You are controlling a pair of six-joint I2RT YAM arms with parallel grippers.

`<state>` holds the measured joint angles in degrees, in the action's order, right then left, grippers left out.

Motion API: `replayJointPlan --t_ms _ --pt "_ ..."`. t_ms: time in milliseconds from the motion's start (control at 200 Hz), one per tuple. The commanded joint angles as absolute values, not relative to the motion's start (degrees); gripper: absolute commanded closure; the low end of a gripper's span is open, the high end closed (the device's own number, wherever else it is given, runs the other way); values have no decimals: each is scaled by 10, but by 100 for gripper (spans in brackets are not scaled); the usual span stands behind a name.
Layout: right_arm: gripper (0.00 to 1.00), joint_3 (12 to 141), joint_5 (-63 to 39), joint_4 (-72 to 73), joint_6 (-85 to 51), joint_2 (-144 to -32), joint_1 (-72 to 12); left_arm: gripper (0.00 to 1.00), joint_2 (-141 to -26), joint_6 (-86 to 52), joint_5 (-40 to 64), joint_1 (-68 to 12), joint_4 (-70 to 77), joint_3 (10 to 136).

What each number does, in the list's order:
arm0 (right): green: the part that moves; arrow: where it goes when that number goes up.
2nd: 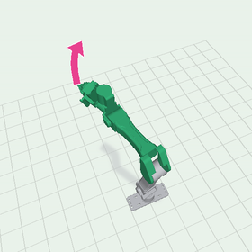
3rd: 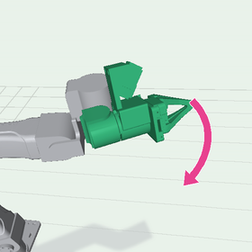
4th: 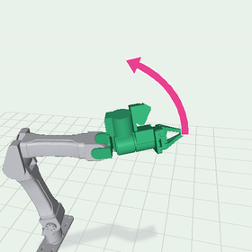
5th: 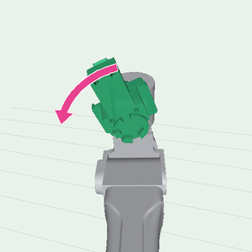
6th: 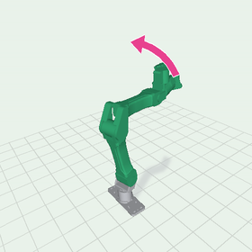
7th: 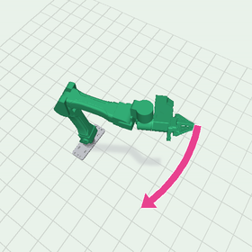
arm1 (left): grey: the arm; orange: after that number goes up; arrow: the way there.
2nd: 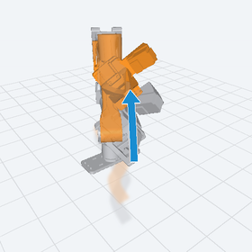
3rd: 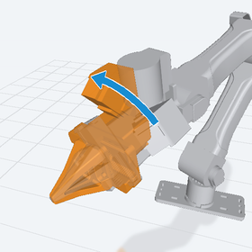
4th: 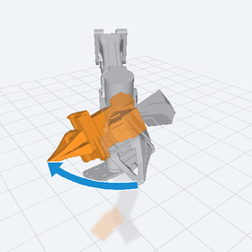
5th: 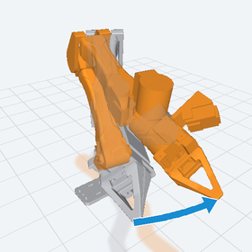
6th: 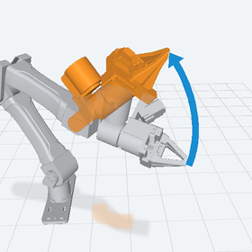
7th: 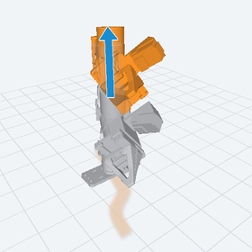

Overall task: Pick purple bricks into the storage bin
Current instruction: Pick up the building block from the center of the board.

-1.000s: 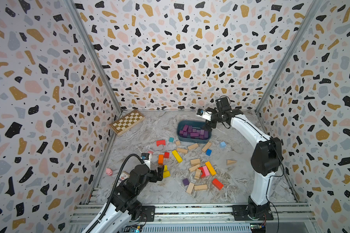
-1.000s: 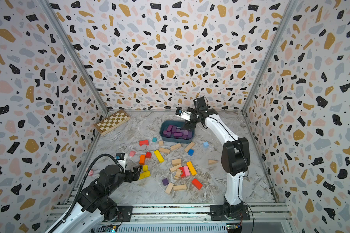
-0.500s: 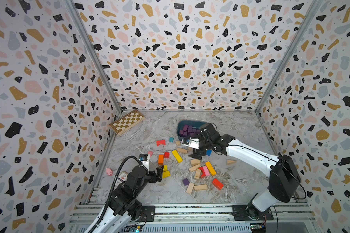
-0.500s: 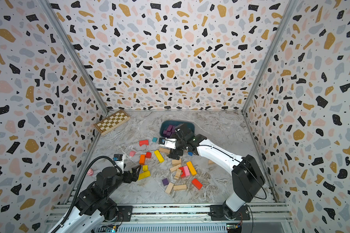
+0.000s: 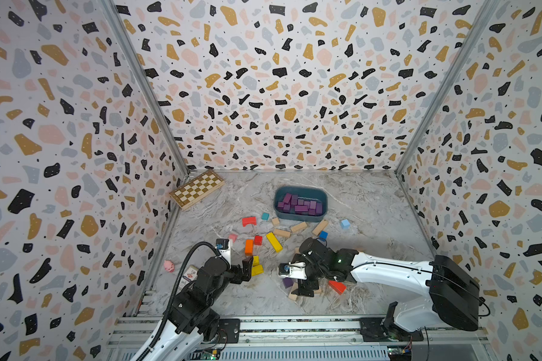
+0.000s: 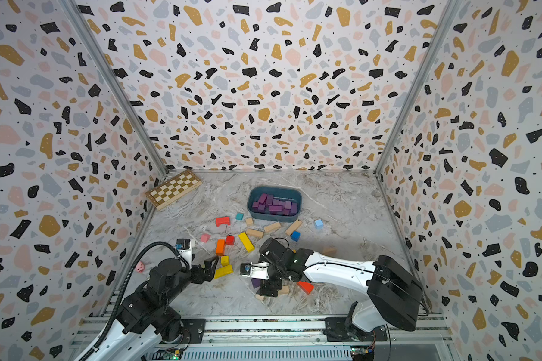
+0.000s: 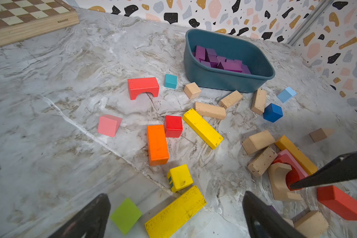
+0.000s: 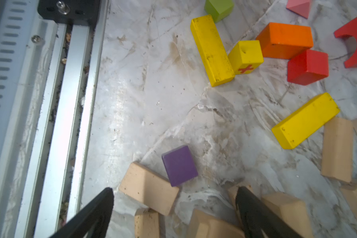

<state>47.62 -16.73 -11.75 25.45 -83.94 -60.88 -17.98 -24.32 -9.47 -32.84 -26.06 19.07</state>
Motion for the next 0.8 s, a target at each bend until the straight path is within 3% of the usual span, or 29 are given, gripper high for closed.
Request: replayJointPlan --t_ms 0,370,796 --pt "11 486 -165 -91 230 -867 -612 1 -179 -234 -93 -330 -250 185" --pt "28 527 -157 -94 228 -953 -608 1 -184 -234 -93 -330 -248 186" --pt "69 558 -194 -129 234 -989 -591 1 -188 -235 -96 -330 -248 186"
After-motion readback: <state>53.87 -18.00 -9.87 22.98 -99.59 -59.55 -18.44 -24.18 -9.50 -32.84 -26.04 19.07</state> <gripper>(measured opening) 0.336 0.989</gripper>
